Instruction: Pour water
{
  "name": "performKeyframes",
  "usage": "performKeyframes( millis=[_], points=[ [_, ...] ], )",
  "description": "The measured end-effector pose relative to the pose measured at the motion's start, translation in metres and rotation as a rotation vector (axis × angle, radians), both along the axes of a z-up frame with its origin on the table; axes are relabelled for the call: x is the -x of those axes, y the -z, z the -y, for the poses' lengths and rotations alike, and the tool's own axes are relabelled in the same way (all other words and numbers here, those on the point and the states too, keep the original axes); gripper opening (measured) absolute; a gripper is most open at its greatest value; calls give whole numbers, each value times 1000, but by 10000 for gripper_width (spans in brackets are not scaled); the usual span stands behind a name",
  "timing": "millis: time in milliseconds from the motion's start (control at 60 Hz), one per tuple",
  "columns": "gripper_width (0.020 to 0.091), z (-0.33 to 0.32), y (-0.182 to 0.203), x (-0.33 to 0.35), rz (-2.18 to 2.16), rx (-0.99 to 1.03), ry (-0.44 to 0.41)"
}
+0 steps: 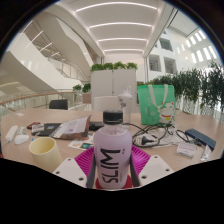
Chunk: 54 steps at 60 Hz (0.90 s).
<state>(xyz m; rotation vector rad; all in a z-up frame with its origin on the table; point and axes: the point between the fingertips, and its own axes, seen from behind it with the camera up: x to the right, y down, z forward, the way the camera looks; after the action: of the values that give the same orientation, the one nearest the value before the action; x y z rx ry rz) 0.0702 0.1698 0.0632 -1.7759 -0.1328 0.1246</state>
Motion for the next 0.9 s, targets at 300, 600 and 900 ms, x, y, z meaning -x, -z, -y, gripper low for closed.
performKeyframes(
  millis=[300,600,900],
  points=[
    [674,13,7,-2,4,98,-10],
    [835,108,-46,3,38,133,81],
    [843,273,-136,57,114,91,181]
  ],
)
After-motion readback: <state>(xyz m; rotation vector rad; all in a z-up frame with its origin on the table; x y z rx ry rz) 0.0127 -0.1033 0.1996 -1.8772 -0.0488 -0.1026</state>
